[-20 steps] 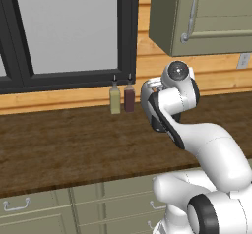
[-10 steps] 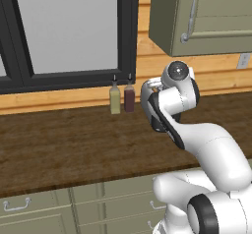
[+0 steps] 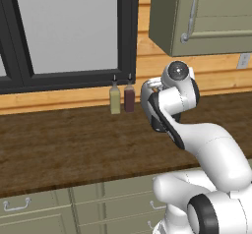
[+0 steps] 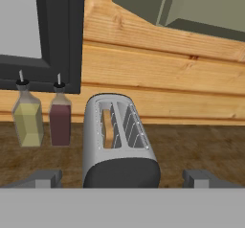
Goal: Start the toaster. Once the lever pops up, take the bread to the plate on the dining counter.
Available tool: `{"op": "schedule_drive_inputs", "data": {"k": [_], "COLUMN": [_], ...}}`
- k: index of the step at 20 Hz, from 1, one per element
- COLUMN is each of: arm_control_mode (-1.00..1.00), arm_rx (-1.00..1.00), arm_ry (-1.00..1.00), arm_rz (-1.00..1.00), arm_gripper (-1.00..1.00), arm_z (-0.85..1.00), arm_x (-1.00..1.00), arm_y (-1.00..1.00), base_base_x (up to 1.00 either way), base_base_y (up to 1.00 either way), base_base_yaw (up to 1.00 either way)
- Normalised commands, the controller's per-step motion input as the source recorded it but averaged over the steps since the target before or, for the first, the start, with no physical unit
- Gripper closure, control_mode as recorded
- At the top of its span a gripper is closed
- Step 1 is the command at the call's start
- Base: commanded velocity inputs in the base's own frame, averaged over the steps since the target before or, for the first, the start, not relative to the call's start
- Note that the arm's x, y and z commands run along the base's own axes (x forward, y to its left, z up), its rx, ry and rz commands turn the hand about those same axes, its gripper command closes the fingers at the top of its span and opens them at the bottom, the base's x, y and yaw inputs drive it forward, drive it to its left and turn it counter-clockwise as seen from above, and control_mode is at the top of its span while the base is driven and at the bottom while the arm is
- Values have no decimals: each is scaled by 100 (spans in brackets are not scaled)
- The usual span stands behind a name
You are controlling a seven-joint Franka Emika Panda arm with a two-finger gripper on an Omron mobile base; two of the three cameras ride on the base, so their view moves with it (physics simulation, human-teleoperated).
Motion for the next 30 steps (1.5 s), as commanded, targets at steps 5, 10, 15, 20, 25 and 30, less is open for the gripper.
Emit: {"op": "schedule_drive_inputs", "data": {"k": [5, 10, 15, 20, 25, 30], "arm_control_mode": [-100, -100, -100, -100, -100, -100], "arm_rx": [0, 0, 0, 0, 0, 0], "arm_ry": [0, 0, 0, 0, 0, 0], "arm_rz": [0, 0, 0, 0, 0, 0], "arm_gripper": [-100, -100, -100, -100, -100, -100], "arm_z": [0, 0, 0, 0, 0, 0], "arm_x": [0, 0, 0, 0, 0, 0], "arm_y": [0, 0, 0, 0, 0, 0], "base_base_x": [0, 0, 0, 0, 0, 0], "base_base_y": [0, 0, 0, 0, 0, 0], "base_base_yaw": [0, 0, 0, 0, 0, 0]}}
